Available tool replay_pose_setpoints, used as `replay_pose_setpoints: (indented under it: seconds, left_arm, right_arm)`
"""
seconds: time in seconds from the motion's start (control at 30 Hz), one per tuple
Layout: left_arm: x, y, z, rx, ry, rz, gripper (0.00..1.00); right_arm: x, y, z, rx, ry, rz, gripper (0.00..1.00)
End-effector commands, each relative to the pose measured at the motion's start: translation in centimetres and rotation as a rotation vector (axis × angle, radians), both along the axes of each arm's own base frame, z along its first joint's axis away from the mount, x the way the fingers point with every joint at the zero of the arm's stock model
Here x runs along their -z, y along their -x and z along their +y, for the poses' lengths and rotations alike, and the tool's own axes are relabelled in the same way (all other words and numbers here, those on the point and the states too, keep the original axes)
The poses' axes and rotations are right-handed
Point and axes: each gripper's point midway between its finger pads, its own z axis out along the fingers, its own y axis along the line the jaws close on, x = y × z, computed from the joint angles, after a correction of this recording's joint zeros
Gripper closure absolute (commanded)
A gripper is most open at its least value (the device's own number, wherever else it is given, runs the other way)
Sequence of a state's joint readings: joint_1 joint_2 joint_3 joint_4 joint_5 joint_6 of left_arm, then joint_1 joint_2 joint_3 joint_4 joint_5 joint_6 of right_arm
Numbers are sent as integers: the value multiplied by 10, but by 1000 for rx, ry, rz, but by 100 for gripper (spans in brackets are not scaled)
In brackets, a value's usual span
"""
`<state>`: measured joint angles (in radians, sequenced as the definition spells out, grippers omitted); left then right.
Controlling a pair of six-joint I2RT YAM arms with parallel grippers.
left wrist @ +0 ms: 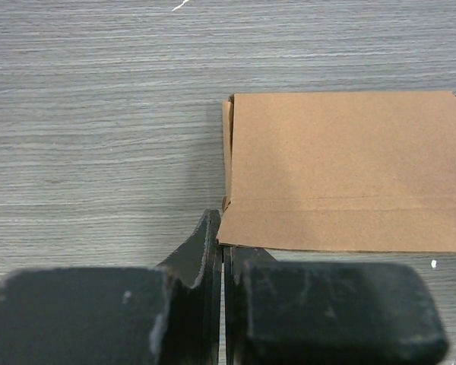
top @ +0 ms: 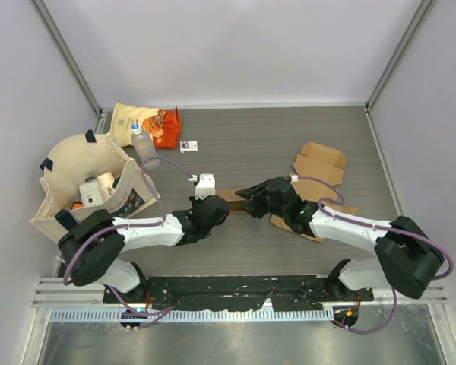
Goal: Fold the paper box
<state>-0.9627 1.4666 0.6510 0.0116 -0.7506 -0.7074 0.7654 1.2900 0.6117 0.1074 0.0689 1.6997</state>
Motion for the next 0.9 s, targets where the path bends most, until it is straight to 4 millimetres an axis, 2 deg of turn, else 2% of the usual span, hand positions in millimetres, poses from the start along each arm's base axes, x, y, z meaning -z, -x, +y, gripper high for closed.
replay_pose_setpoints:
  seconds: [0.0, 0.03, 0.07, 0.17, 0.2, 0.23, 0.27, 0.3, 0.33, 0.37, 0.43, 0.47, 0.5, 0.57, 0.6, 0.63, 0.7, 0.73, 0.8, 0.83, 0.87]
  left_arm:
    - [-6, -3, 4, -37, -20, -17, 100]
    - [-6, -3, 4, -35, -21, -16, 100]
    - [-7, -2, 2, -28, -13, -13, 99]
    - [-13, 3, 3, -9, 8, -4, 74]
    - [-14, 8, 0, 17, 29, 12, 55]
    - [-11, 15, 4, 38, 24, 39, 48]
    - [-26, 20, 5, 56, 70, 27, 42]
    - [-28, 32, 0, 99, 121, 68, 34]
    - [-24, 44, 7, 121, 119, 109, 34]
    - [-48, 53, 6, 153, 207, 85, 32]
    - [-59, 75, 6, 240, 277, 126, 32]
    - [-68, 81, 7, 263, 305, 121, 33]
    - [-95, 85, 6, 304, 369, 86, 34]
    - [-116, 85, 3, 340, 414, 68, 35]
    - [-128, 74, 0, 336, 439, 67, 36]
    - [-136, 73, -14, 396, 484, 85, 37]
    - [-141, 50, -19, 360, 506, 98, 46]
    - [-127, 38, -31, 360, 504, 138, 49]
    - [-123, 18, -39, 346, 518, 130, 59]
    - [-109, 5, -50, 346, 517, 135, 61]
    - [-102, 2, -57, 352, 525, 147, 67]
  right_arm:
    - [-16, -18, 18, 34, -113, -17, 57]
    - [-12, -19, 19, 37, -119, -15, 67]
    - [-10, -20, 19, 38, -122, -16, 71]
    - [3, -20, 18, 42, -112, -1, 82]
    - [7, -18, 17, 39, -112, -3, 85]
    - [9, -17, 17, 37, -109, -5, 85]
    - [13, -15, 16, 30, -99, -10, 85]
    - [16, -16, 15, 29, -91, -12, 85]
    - [18, -15, 14, 23, -83, -19, 85]
    - [20, -15, 14, 8, -66, -35, 86]
    - [25, -14, 13, -2, -36, -38, 87]
    - [27, -13, 12, -8, -29, -41, 87]
    - [31, -11, 10, -12, -19, -40, 87]
    - [34, -10, 6, -8, -5, -52, 87]
    - [35, -9, 5, -8, 7, -53, 86]
    - [35, -10, 3, -2, 12, -58, 86]
    - [36, -10, 1, -1, 25, -69, 85]
    - [37, -9, 0, -5, 29, -69, 85]
    - [38, -7, -2, -8, 36, -74, 84]
    - [41, -7, -4, -13, 54, -82, 83]
    - [42, -6, -6, -10, 64, -85, 82]
